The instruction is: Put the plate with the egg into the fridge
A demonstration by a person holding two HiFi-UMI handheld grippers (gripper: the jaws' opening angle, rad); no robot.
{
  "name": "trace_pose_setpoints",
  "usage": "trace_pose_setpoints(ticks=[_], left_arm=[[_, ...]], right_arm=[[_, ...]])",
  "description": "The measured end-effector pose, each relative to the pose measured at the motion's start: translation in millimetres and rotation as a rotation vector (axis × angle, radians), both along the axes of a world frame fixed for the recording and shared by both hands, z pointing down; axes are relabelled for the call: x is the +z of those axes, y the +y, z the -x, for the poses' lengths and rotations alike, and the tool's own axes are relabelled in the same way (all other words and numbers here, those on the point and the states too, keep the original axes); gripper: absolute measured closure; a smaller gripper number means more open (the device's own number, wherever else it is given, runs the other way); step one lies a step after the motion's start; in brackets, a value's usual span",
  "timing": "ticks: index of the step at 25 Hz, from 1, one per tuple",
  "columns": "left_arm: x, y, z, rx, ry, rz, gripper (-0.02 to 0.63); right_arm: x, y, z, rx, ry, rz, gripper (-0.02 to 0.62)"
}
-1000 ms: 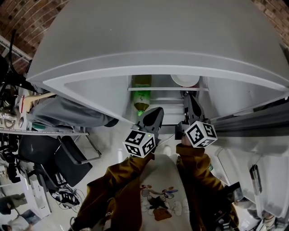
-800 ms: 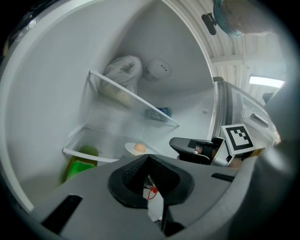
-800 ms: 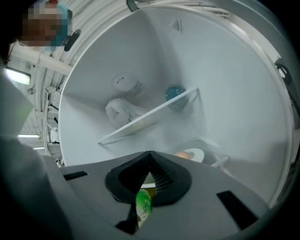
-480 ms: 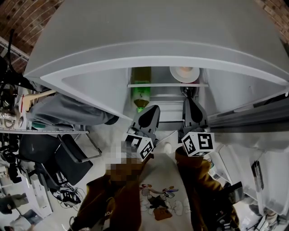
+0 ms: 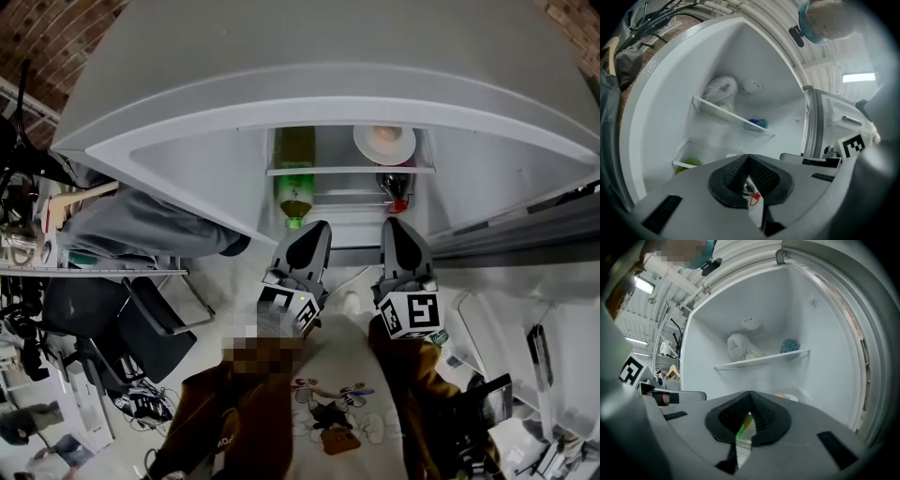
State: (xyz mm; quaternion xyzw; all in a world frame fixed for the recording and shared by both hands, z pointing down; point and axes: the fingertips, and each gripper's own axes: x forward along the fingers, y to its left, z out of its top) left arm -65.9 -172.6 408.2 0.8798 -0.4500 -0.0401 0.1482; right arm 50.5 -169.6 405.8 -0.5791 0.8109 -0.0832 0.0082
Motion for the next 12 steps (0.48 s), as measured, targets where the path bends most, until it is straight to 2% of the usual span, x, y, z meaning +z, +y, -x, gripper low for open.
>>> trace_pose_setpoints(ticks=[6,12], left_arm=[[2.2,13.2,0.5,0.01,0.017,0.0,0.598],[-4.8,18.6,-0.4,0.022,0.009,-0.01,0.598]], right_arm=[[6.5,15.1,3.9,-0.028,0.073,0.015,0.589],[5.5,18.1,7.1,-0.026,0.032,0.028,0.589]])
